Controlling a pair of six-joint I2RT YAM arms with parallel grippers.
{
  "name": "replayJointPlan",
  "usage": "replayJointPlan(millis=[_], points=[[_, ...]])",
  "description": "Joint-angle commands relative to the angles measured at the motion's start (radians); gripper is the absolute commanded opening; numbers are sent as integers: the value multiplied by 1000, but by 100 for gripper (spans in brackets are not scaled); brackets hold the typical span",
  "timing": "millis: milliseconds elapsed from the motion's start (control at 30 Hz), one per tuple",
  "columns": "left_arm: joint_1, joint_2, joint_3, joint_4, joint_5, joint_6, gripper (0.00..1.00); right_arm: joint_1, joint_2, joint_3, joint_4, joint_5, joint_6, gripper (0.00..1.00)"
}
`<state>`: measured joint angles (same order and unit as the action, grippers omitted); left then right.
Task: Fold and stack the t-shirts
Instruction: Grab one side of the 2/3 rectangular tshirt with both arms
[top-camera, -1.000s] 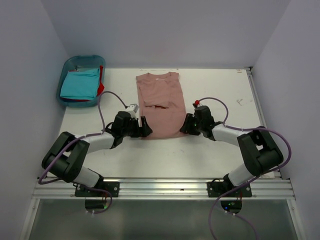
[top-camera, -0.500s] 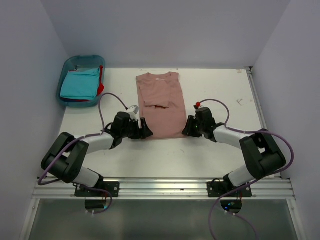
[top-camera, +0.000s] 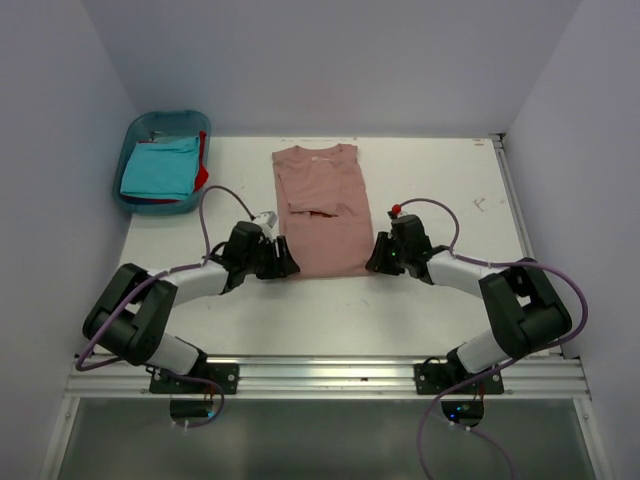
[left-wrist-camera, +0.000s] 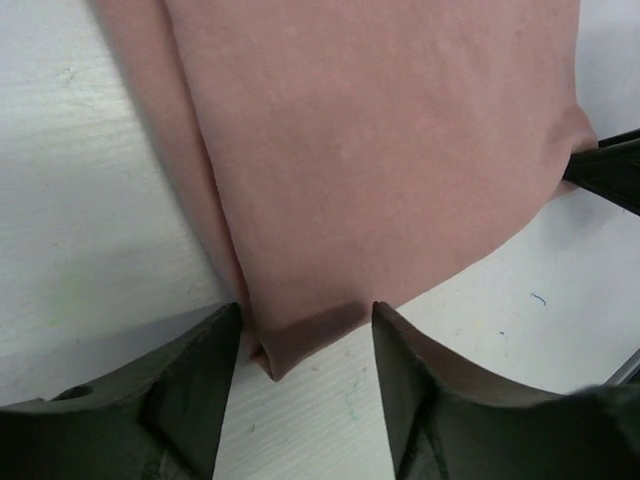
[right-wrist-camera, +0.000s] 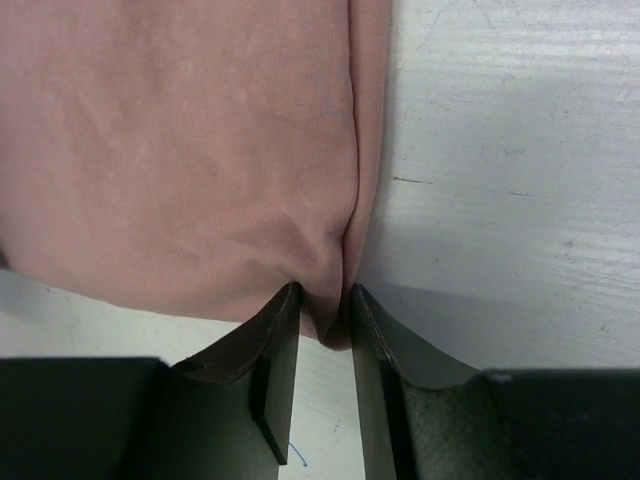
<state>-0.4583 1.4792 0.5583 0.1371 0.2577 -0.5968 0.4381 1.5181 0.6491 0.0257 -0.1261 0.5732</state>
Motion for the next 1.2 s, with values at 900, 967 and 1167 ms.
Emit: replayJointPlan(millis=[900, 967, 1167], points=[[-34, -379, -244, -324, 215, -98, 0, 103, -530, -88, -395, -107, -61, 0], [-57, -516, -229, -394, 212, -136, 0, 122, -602, -69, -437, -118, -55, 0], [-69, -735, -77, -556, 126, -161, 0, 137, -702, -8, -541, -109, -53, 0]])
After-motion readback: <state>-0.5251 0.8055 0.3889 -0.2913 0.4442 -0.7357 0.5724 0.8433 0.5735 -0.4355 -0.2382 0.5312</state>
